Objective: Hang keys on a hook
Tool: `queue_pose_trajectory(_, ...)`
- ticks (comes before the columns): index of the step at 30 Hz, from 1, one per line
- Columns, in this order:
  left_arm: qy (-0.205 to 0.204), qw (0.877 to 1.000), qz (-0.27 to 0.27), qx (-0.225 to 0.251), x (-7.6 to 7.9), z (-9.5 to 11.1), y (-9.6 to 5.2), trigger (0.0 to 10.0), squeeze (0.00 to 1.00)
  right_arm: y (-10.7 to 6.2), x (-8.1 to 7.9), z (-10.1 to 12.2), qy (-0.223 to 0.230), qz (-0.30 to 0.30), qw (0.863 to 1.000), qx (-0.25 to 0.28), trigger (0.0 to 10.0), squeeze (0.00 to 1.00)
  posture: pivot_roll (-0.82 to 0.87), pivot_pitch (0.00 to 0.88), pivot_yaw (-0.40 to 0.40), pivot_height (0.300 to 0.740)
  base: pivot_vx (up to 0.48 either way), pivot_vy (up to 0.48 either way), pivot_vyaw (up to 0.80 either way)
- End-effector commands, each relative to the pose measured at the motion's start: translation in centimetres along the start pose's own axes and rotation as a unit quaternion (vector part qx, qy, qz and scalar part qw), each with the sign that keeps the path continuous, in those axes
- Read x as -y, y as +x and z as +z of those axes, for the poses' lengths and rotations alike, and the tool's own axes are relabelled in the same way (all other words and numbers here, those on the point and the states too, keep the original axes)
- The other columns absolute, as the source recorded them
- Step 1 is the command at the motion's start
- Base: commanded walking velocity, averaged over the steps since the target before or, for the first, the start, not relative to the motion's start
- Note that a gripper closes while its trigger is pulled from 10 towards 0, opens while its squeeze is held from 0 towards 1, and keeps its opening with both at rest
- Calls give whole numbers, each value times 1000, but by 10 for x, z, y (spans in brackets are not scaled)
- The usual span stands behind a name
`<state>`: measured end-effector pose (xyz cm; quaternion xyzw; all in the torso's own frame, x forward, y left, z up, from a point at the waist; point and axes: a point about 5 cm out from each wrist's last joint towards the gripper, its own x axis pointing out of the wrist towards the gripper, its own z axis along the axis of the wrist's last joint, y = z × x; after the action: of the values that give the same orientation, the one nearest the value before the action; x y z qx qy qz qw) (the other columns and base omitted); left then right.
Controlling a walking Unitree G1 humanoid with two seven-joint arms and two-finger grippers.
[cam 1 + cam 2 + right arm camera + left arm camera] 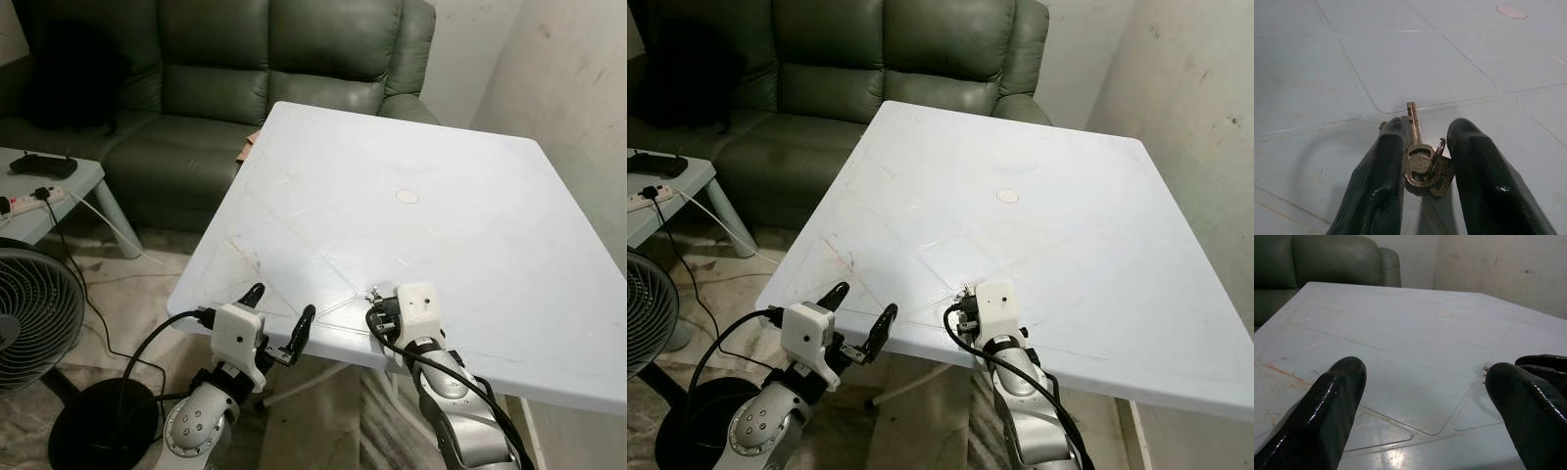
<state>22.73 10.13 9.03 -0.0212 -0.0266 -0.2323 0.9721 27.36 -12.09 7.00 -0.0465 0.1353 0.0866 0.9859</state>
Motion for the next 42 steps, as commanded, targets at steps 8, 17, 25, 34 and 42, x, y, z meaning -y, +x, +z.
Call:
queue_pose_trajectory(8, 1, 1000, -5, 2, 2, 3, 2, 10000, 0, -5, 4, -3, 18, 11, 1000, 4, 10000, 0, -4, 0, -58, 740, 0, 0, 0)
queue_pose_trajectory(17, -1, 1000, -6, 2, 4, 3, 2, 10000, 0, -6, 12, -4, 15, -2, 1000, 5, 10000, 0, -9, 0, -58, 740, 0, 0, 0)
queue_pose_trajectory(25, -2, 1000, -8, 3, 5, 3, 3, 10000, 0, -6, 14, -4, 13, -9, 1000, 5, 3059, 0, -10, 0, -58, 740, 0, 0, 0)
queue_pose_trajectory(34, -4, 1000, -7, 4, 5, 3, 4, 10000, 0, -7, 13, -5, 15, -3, 1000, 2, 4314, 0, -10, 0, -58, 740, 0, 0, 0)
queue_pose_trajectory(42, -3, 1000, -7, 4, 5, 4, 4, 10000, 0, -8, 13, -5, 15, -4, 1000, 5, 2078, 0, -10, 0, -58, 740, 0, 0, 0)
